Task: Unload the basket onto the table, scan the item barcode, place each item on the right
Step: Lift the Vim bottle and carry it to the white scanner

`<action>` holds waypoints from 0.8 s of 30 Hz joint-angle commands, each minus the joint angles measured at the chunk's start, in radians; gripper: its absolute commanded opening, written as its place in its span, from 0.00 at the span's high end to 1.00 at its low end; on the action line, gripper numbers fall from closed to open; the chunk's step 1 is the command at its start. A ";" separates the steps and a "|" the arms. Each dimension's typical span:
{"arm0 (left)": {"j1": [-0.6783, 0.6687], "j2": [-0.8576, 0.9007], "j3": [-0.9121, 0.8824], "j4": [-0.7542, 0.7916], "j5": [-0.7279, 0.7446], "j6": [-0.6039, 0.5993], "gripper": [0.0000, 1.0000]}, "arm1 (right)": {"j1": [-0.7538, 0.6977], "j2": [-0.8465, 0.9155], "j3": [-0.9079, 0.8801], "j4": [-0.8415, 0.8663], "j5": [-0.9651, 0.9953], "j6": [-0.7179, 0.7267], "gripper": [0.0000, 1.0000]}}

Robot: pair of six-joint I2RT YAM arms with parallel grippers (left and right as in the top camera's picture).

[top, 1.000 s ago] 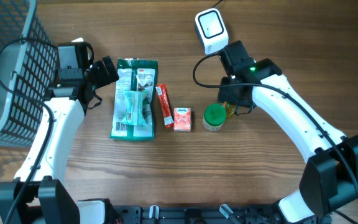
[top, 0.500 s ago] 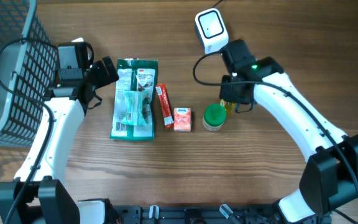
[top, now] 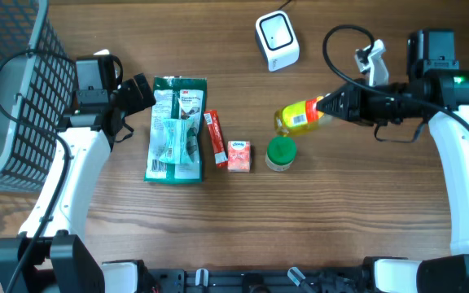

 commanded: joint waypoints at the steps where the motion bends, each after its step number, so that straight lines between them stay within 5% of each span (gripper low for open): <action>1: 0.003 -0.003 0.008 0.002 -0.010 0.009 0.00 | -0.003 -0.006 0.017 -0.042 -0.241 -0.125 0.77; 5: 0.003 -0.003 0.008 0.002 -0.010 0.009 0.00 | -0.003 -0.006 0.017 -0.106 -0.367 -0.214 0.77; 15: 0.003 -0.003 0.008 0.002 -0.010 0.009 0.00 | -0.002 -0.006 0.017 -0.130 -0.339 -0.212 0.77; 20: 0.003 -0.003 0.008 0.002 -0.010 0.009 0.00 | -0.002 -0.006 0.012 -0.028 0.100 -0.102 0.83; 24: 0.003 -0.003 0.008 0.002 -0.010 0.009 0.00 | 0.024 -0.006 0.033 0.049 0.228 0.028 0.84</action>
